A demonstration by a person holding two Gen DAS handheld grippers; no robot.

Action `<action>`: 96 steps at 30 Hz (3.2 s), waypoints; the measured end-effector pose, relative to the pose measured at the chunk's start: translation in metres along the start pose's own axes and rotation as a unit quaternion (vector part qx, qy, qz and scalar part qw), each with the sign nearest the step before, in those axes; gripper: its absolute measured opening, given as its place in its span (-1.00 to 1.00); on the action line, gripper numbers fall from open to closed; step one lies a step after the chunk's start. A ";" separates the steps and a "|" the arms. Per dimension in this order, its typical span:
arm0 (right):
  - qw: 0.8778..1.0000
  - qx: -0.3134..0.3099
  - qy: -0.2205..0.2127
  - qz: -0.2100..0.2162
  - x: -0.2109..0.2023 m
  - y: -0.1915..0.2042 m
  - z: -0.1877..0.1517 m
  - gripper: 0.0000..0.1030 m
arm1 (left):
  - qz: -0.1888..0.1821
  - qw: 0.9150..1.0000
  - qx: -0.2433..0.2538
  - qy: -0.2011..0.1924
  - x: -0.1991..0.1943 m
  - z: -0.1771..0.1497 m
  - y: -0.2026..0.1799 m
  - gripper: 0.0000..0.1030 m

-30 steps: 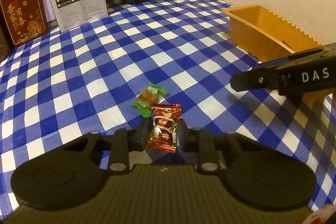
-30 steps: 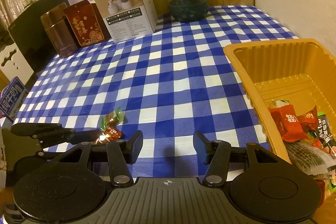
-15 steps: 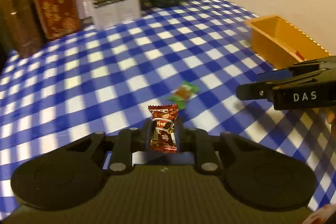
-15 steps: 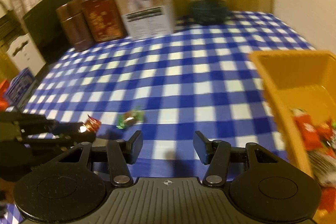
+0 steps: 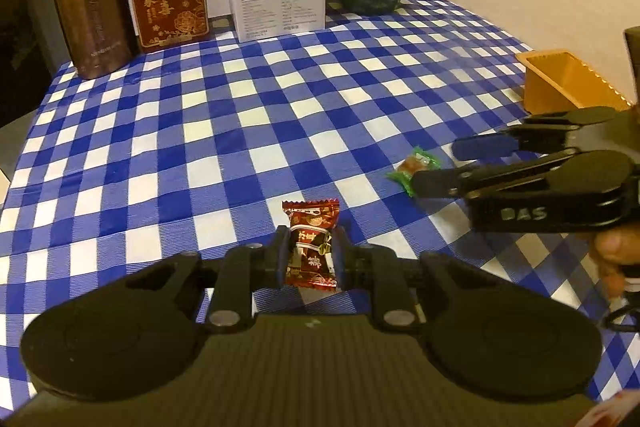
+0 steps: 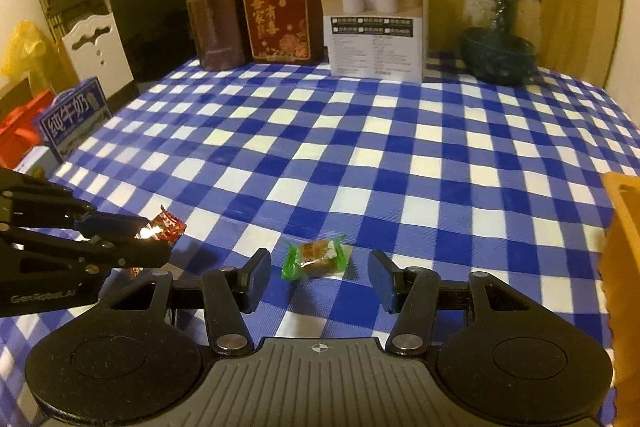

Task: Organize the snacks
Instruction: 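Grasp the red-gold candy with the left gripper while the right grasps the green-wrapped candy, then carry both held candies over the orange tray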

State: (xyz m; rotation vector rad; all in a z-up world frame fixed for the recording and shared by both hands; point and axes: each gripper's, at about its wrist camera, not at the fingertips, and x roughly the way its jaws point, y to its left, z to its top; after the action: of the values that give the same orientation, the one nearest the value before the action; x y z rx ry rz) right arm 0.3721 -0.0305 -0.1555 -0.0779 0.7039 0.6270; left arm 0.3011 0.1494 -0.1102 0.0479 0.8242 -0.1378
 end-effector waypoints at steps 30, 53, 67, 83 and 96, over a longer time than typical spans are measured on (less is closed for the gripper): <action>0.999 0.021 -0.005 -0.045 -0.034 0.003 -0.001 -0.50 | -0.007 1.000 -0.025 -0.014 -0.022 -0.002 -0.020 -0.62; 0.991 0.118 -0.023 -0.065 -0.204 0.024 -0.086 -0.50 | -0.035 0.993 -0.098 -0.051 -0.141 -0.048 -0.103 -0.62; 0.986 0.134 -0.049 -0.088 -0.279 0.026 -0.112 -0.50 | -0.049 0.990 -0.110 -0.068 -0.195 -0.070 -0.148 -0.63; 0.970 0.178 -0.064 -0.154 -0.348 -0.020 -0.140 -0.50 | -0.099 0.991 -0.067 -0.064 -0.204 -0.061 -0.229 -0.62; 0.961 0.186 -0.078 -0.191 -0.372 -0.080 -0.134 -0.50 | -0.142 0.987 -0.037 -0.060 -0.175 -0.019 -0.285 -0.62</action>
State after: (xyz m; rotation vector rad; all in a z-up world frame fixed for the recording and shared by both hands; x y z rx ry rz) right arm 0.1208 -0.3225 -0.0365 0.1795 0.6213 0.1223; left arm 0.1302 -0.1132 0.0083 -0.1482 0.7124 -0.3744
